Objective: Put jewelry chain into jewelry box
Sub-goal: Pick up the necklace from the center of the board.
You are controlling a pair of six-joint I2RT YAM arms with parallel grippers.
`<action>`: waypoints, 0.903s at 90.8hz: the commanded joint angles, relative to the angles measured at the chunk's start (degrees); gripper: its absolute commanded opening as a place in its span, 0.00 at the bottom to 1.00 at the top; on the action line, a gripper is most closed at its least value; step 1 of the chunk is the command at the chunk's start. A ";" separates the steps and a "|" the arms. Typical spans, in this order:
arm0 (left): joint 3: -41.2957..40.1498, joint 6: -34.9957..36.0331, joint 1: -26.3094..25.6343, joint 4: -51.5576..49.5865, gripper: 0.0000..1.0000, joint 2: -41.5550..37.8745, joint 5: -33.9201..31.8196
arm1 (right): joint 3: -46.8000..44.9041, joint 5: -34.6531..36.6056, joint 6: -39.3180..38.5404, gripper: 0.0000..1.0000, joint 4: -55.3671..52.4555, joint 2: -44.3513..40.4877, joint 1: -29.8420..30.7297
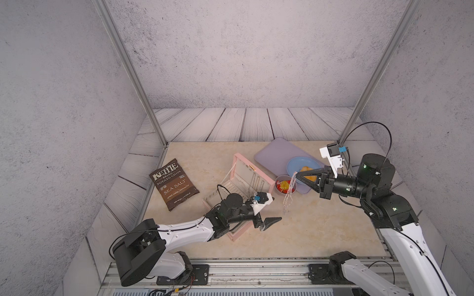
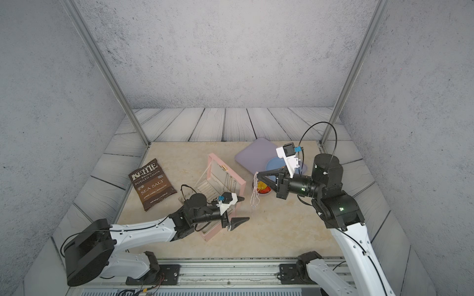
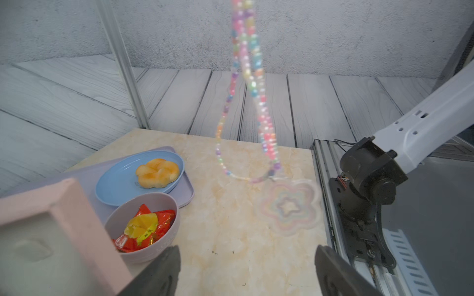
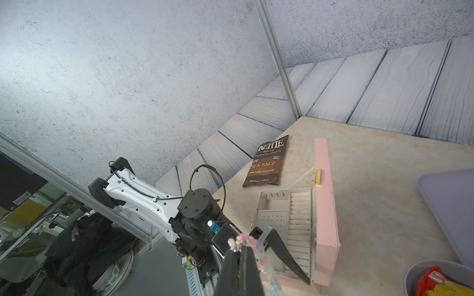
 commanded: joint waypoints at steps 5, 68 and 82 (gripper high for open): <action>2.80 -2.27 -0.30 6.20 0.86 1.90 5.12 | 1.05 -1.88 1.33 0.00 2.15 -1.38 0.10; 8.14 -0.20 -1.49 8.21 0.72 7.78 2.58 | -1.60 -3.13 4.42 0.00 7.56 -1.60 0.09; 10.40 0.70 -1.52 7.43 0.60 9.22 2.27 | -1.85 -3.19 4.44 0.00 7.53 -1.61 0.12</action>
